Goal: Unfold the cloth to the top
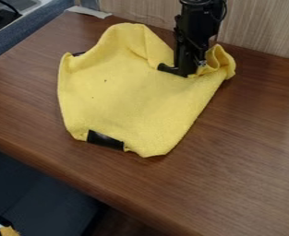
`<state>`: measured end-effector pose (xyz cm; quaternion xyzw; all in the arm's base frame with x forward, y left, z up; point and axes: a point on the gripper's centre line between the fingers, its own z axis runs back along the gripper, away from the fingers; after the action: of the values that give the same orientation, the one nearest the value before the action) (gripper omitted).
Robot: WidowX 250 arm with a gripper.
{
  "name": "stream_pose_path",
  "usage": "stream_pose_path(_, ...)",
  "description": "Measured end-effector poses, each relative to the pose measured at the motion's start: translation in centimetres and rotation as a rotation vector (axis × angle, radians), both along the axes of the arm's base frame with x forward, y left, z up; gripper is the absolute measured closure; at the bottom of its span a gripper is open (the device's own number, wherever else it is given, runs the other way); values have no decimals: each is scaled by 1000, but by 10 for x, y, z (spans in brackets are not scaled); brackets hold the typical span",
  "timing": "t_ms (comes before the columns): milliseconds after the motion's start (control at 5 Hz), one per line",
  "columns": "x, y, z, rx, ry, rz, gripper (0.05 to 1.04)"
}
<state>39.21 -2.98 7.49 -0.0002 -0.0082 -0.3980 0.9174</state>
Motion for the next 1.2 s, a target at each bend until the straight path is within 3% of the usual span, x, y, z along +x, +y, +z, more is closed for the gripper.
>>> stream_pose_path(200,-7,1,-3,7,12,7,1009)
stream_pose_path(400,-16,3,1,4,20,17,1023)
stream_pose_path(600,-12,-2,12,-28,13,9,1024)
stream_pose_path(800,3,-7,36,-52,-32,11,1024)
stream_pose_path(1200,45,-21,42,-114,-53,9,1025)
